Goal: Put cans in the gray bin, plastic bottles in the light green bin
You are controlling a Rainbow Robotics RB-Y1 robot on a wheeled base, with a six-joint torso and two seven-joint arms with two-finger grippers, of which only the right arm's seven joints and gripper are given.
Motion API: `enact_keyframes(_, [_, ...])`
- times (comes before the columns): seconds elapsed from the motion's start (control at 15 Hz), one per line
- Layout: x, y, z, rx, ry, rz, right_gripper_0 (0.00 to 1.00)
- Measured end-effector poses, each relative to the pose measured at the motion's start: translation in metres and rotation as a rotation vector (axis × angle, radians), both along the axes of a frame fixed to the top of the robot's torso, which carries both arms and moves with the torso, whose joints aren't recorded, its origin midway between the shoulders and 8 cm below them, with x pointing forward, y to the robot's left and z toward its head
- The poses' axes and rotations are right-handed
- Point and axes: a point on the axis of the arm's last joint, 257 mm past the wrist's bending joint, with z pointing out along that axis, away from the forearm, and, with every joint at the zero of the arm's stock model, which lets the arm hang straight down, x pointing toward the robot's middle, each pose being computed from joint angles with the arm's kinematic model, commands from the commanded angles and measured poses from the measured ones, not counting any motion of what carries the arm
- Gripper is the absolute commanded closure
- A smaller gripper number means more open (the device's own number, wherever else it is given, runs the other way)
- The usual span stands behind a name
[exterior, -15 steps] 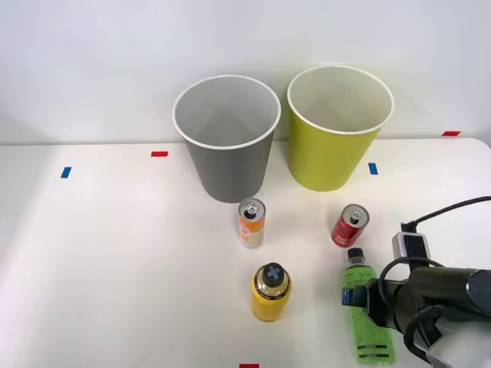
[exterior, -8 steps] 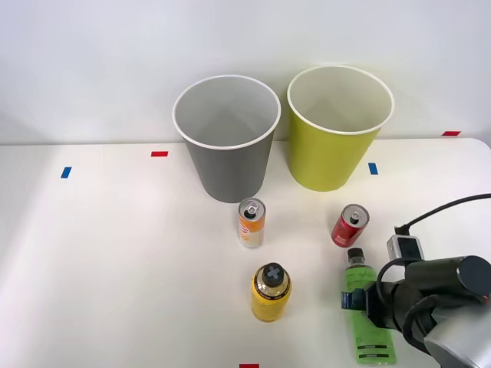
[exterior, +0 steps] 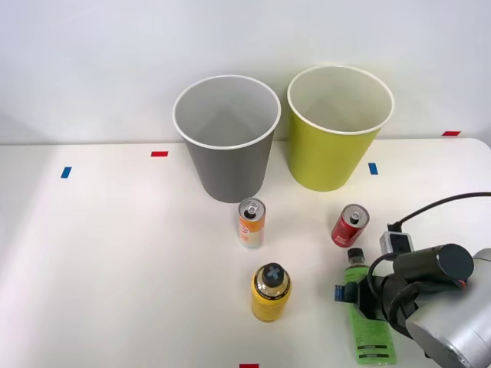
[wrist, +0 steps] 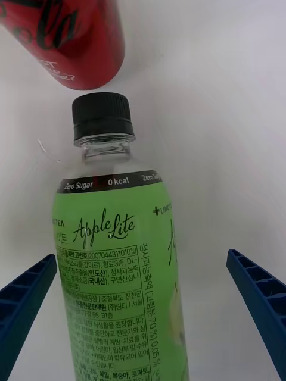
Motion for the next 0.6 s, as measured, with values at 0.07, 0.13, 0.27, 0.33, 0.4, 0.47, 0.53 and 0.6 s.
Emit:
enact_keyframes(0.07, [0.001, -0.001, -0.001, -0.002, 0.002, -0.004, 0.0])
enact_keyframes(0.13, [0.002, -0.002, -0.004, -0.005, 0.008, -0.008, 0.0])
enact_keyframes(0.27, [0.004, -0.005, -0.01, -0.012, 0.02, -0.02, 0.0])
enact_keyframes(0.33, [0.007, -0.004, -0.012, -0.013, 0.019, -0.027, 0.0])
enact_keyframes(0.4, [0.009, -0.004, -0.014, -0.015, 0.021, -0.035, 0.0])
enact_keyframes(0.47, [0.011, -0.005, -0.016, -0.018, 0.024, -0.04, 0.0])
enact_keyframes(0.53, [0.012, -0.007, -0.018, -0.027, 0.023, -0.042, 0.0])
enact_keyframes(0.6, [0.013, -0.01, -0.018, -0.04, 0.02, -0.04, 0.0])
